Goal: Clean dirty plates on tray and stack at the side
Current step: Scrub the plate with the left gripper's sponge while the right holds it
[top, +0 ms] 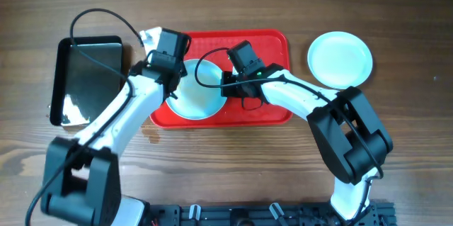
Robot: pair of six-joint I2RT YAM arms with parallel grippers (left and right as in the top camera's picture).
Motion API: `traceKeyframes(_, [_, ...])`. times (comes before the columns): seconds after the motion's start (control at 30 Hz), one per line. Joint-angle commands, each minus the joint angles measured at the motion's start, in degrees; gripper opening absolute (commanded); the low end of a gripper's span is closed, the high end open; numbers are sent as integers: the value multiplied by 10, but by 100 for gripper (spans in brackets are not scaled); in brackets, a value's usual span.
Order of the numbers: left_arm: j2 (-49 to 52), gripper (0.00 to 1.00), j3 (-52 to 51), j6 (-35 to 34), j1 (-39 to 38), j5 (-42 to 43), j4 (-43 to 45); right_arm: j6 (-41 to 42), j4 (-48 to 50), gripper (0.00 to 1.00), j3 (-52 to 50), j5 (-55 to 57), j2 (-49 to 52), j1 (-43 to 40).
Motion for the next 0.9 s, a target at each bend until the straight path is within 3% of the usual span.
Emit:
traceKeyframes(0.0, [11,4,0,-16,0,131,0,-6,-9,4,-8,30,18,-4])
traceKeyframes(0.2, [83,4,-3,-16,0,242,3,-5,-8,4,-8,30,18,-4])
traceKeyframes(0.47, [156,4,-3,-13,0,270,37,-6,-6,4,-8,30,18,-4])
traceKeyframes(0.77, [167,4,-3,88,6,83,-8,-6,-7,4,-8,30,18,-4])
traceKeyframes(0.87, [167,4,-3,92,16,5,-40,-5,-8,4,-8,30,18,-4])
